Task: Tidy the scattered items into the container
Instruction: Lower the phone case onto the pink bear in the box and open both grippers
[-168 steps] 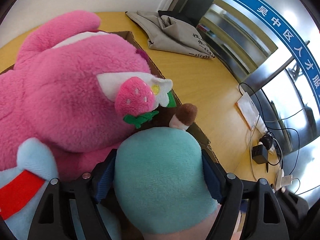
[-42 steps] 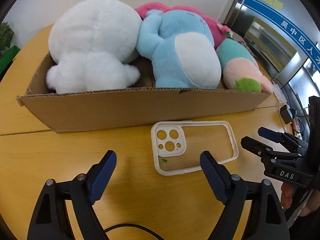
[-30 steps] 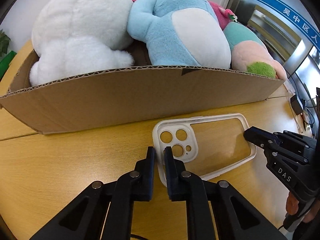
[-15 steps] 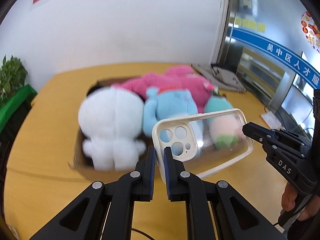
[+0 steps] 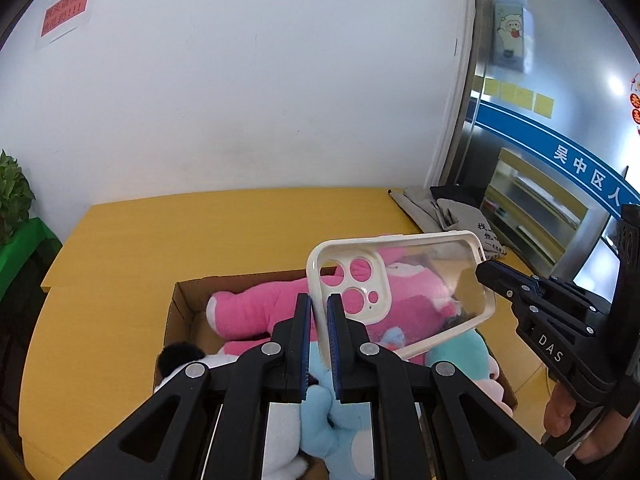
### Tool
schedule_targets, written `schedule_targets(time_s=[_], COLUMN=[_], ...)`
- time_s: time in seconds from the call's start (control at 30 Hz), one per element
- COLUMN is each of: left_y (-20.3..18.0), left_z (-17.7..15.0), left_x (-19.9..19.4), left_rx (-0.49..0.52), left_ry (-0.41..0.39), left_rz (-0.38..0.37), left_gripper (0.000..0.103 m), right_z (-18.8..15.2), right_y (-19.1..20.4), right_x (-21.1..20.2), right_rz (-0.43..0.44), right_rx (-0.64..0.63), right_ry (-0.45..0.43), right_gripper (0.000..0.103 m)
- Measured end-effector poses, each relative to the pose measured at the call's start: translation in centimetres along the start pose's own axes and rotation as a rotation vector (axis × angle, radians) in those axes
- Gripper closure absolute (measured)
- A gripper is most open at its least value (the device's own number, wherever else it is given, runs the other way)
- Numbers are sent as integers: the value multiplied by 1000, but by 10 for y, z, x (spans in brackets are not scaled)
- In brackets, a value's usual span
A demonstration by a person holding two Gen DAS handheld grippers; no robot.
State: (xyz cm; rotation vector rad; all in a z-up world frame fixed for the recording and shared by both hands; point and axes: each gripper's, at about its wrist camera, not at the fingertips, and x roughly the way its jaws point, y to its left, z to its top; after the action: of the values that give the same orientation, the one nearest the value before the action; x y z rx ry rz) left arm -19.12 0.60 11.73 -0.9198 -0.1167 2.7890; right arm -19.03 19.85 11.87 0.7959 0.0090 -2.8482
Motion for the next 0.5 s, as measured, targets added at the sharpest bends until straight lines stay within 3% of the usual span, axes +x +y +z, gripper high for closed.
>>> schedule_targets(time_s=[0.33,0.5], left_y=[13,22], left_z=[7,-13], left_x=[81,141], left_rx=[-32,-24], left_ry=[158,333], left_rz=[18,-8], left_gripper=[95,96], right_z=[11,-18], right_y=[-9,-23], right_x=[69,130], right_rz=[-1,-30], right_rx=[28,47], right_ry=[111,264], right_gripper=[98,98])
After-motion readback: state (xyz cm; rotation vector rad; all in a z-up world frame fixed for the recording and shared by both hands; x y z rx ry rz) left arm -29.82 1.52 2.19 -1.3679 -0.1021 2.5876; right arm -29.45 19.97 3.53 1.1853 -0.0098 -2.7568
